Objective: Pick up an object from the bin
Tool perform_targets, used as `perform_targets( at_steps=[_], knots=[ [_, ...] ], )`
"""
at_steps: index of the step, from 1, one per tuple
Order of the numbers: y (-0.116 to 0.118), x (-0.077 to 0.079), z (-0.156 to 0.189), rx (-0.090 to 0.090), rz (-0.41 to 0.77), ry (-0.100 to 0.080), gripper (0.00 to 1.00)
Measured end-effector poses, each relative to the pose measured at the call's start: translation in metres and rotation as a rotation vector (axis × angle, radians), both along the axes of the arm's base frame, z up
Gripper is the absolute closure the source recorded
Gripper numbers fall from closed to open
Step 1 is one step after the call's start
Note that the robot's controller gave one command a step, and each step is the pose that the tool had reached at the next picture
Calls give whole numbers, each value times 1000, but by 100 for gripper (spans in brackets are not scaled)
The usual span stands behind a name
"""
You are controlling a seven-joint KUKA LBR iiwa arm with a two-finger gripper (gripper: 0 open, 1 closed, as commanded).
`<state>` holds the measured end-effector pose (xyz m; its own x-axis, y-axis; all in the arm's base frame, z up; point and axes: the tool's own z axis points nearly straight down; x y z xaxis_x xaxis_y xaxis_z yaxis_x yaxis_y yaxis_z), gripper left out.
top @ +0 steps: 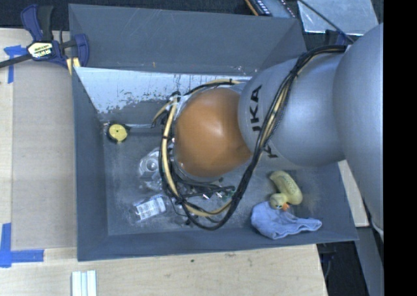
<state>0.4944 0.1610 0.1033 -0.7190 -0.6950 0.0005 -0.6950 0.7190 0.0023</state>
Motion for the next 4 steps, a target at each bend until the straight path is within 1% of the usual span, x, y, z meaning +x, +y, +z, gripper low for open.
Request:
perform_targets(
  at_steps=[1, 2, 4],
  knots=[
    [14, 9, -33, 1, 8, -4, 0],
    [34, 22, -33, 3, 265, -3, 100],
    [34, 22, -31, 3, 264, -2, 100]
  ],
)
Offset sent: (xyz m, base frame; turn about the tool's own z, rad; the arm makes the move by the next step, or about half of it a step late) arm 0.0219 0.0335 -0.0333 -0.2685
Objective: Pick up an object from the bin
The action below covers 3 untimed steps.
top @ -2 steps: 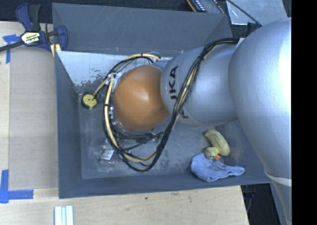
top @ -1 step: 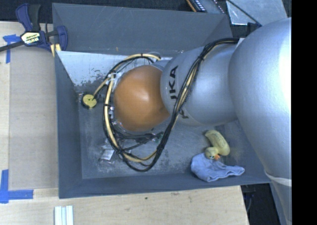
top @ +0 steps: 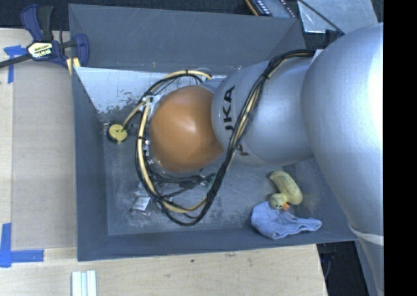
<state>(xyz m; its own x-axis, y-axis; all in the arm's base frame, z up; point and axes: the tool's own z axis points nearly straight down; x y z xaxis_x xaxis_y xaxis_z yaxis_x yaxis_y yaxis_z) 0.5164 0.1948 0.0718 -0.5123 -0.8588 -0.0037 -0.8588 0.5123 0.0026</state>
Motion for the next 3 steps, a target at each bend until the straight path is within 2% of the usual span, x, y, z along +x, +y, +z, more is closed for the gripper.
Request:
perform_targets(
  at_steps=[3],
  knots=[
    [0, 0, 29, 1, -2, 0, 100]
  ],
)
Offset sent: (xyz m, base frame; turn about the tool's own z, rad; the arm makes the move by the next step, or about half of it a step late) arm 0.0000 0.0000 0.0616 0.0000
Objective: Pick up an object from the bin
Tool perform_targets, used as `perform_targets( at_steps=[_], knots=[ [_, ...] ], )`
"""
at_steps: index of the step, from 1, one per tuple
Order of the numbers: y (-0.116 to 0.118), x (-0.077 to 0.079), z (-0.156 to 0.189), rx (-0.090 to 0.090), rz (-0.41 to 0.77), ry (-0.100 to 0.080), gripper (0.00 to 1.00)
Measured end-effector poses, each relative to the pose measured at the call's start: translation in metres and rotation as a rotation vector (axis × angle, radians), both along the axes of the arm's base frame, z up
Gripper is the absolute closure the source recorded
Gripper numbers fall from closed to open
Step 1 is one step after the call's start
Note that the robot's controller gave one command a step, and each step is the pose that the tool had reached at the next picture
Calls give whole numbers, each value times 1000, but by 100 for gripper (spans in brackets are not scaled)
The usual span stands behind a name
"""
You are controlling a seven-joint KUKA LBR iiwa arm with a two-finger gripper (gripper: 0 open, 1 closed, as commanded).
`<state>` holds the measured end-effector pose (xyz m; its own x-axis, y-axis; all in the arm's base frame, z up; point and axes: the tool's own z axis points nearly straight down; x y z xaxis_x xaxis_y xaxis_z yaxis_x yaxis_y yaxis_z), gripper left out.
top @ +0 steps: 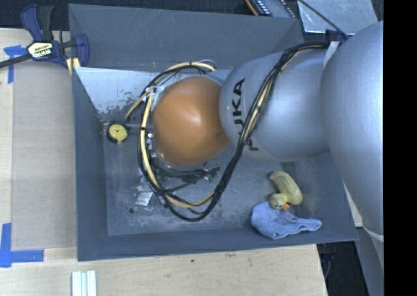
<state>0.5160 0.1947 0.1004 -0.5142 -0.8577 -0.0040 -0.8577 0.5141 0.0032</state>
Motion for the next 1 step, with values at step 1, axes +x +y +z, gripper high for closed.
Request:
perform_targets(
  at_steps=[1],
  knots=[
    [0, 1, 11, 1, -1, -1, 100]
  ],
)
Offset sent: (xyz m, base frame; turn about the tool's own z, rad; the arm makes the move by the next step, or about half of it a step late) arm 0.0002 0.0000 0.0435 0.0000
